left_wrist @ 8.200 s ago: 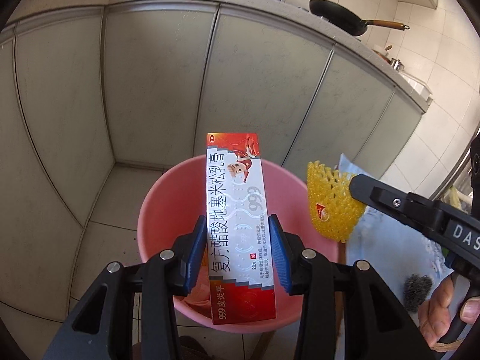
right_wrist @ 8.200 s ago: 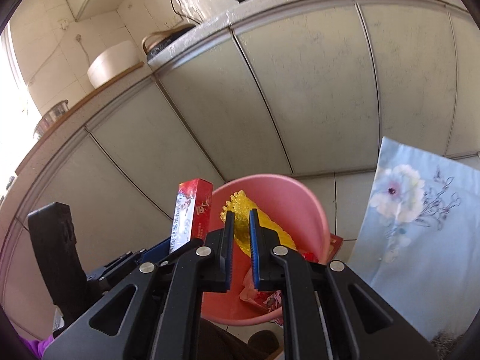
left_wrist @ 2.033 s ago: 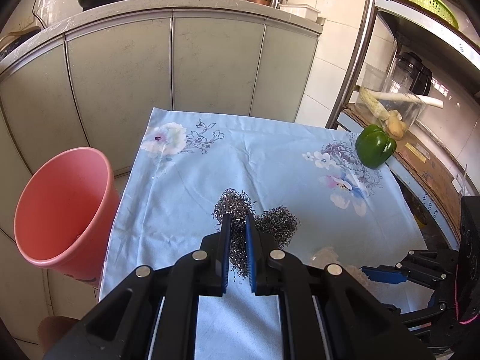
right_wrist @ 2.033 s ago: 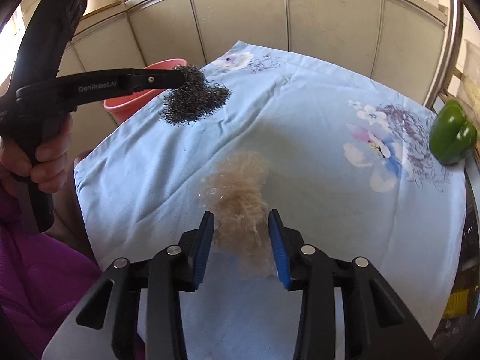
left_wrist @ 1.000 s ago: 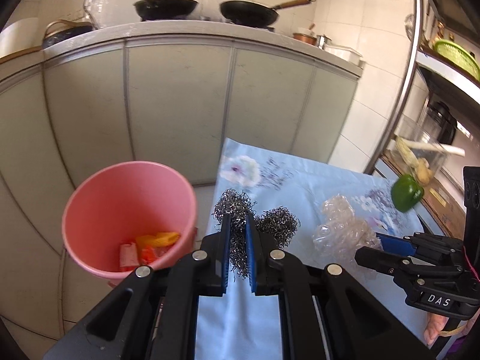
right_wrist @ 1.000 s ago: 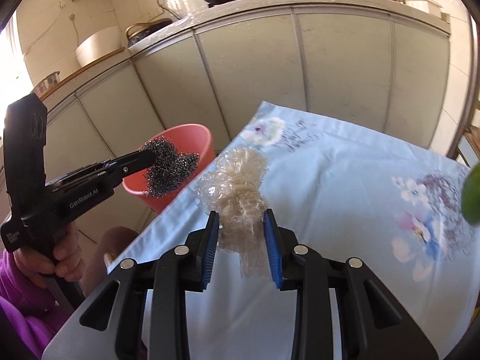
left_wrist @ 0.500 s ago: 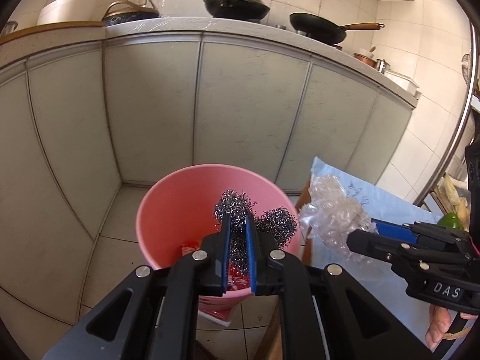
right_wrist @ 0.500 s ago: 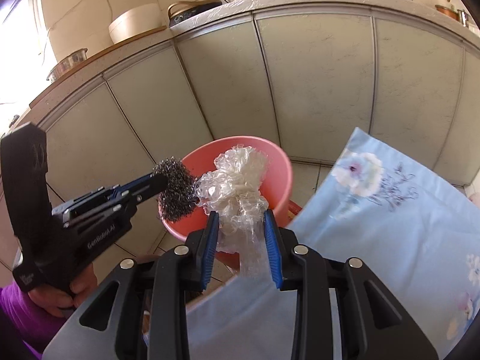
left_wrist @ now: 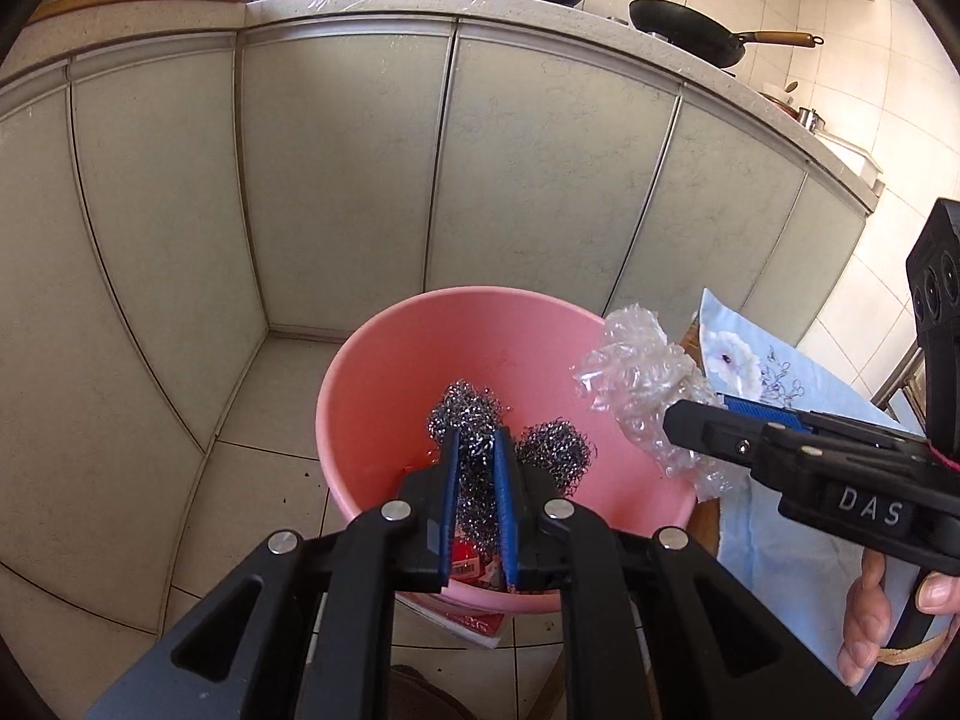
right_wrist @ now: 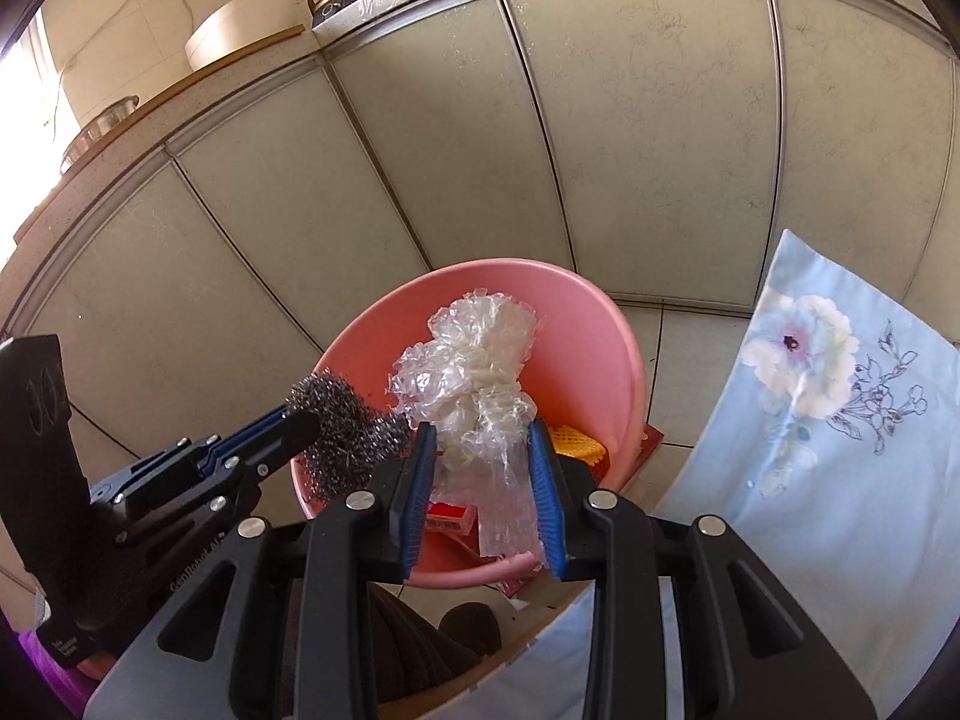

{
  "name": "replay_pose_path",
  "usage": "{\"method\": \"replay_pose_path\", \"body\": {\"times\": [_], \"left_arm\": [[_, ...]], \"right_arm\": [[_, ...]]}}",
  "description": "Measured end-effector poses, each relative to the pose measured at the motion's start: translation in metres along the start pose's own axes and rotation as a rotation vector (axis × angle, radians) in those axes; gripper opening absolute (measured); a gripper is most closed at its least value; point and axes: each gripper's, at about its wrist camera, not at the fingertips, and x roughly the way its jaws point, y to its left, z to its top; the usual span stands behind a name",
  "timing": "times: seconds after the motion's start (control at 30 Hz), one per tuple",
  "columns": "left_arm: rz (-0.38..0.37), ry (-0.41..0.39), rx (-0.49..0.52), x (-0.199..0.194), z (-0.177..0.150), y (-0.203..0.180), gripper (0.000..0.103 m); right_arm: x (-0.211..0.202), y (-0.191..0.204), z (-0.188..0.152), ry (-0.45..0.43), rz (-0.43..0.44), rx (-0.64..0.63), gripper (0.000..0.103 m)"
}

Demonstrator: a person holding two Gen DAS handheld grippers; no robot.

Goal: Collect trash
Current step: 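Carry the scrubber and plastic bag over the pink bin and open both grippers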

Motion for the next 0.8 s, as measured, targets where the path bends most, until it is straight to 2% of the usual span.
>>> {"method": "replay_pose_path", "body": {"times": [0.1,0.27,0.5,0.8], "left_arm": [[-0.002,0.001,-0.009,0.002,-0.001,0.003,0.014],[-0.008,-0.028,0.007,-0.003,0.001,0.001,0.024],[-0.012,-0.044,0.017,-0.012,0.006,-0.004,0.025],[-0.009,-0.066,0.034,-0.031,0.009,-0.011,0.025]], "right_arm": [[0.006,0.002,0.003,0.005,-0.007,-0.006,0.035],[0.007,0.004,0.006,-0.010,-0.005,-0.014,0.042],[-0.004,0.009,0.003,-0.030,-0.022,-0.059,0.042],[-0.042,0.008,-0.013,-0.077,-0.034,-0.073,0.042]]}}
